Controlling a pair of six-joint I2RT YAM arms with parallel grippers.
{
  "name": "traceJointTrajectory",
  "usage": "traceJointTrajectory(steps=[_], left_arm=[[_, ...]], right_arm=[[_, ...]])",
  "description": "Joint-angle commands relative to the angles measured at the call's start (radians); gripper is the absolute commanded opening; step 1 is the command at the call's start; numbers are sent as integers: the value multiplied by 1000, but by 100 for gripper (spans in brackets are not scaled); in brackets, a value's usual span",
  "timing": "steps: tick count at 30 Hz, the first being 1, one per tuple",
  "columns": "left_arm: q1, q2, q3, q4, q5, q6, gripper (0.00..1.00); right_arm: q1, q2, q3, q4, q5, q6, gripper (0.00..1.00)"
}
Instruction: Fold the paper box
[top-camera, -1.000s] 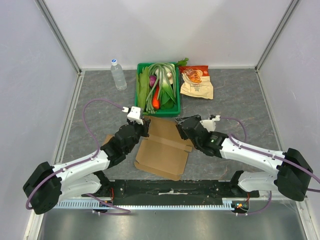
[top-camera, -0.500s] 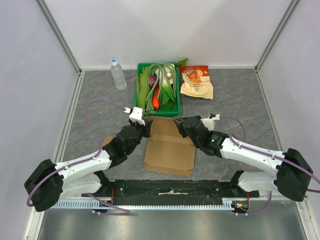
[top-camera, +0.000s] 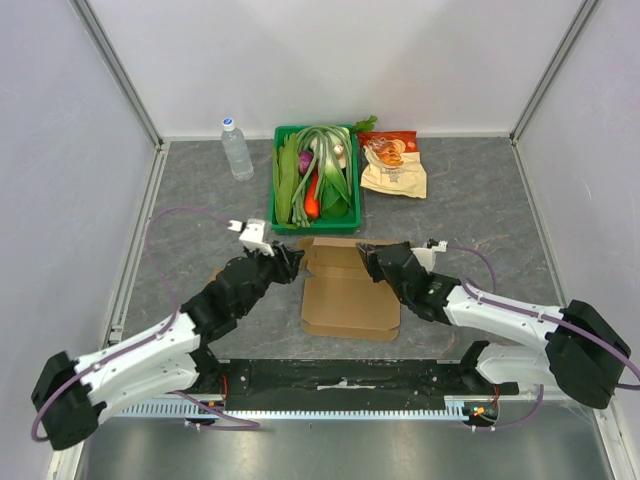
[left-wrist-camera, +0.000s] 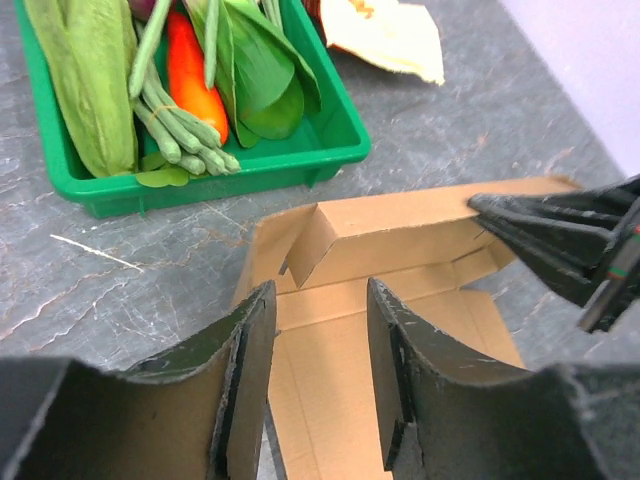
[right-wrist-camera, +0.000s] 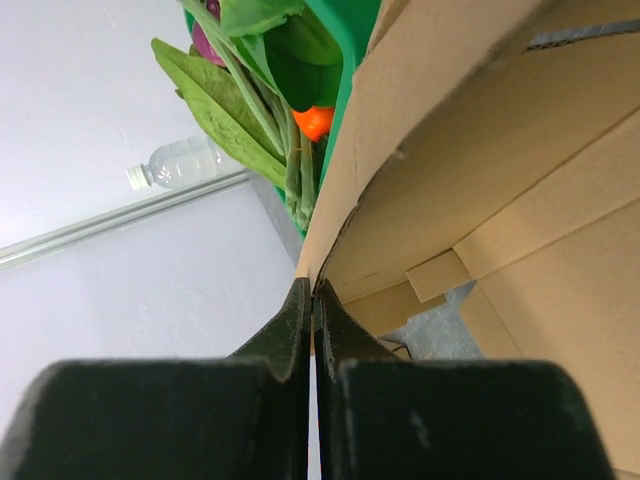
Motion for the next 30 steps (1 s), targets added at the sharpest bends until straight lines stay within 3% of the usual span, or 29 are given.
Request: traceJointTrajectory(steps=[1,4,9,12,16,23,30], left_arm=[[6,-139,0,-163,-98,-156,49],[32,-115,-5,-218,-189,-248,52],[166,200,128,-311,-43,-320,48],[210,324,204,-290,49,-236,45],[210,353,167,-96,213,-144,45],[210,392,130,11,403,-49,44],[209,341,52,93,449,-59,36]], right_arm=[[-27,-31,-61,32,-3,256,0],[-45,-44,-81,46,-21,232,0],[-56,-44,-106,87,-48,216,0],[-59,-46,-106,103,-61,198,0],[-58,-46,-123,146,-63,170,0],[-59,-37,-181,267,-65,135,0],[-59,-60,-193,264,-61,106,0]])
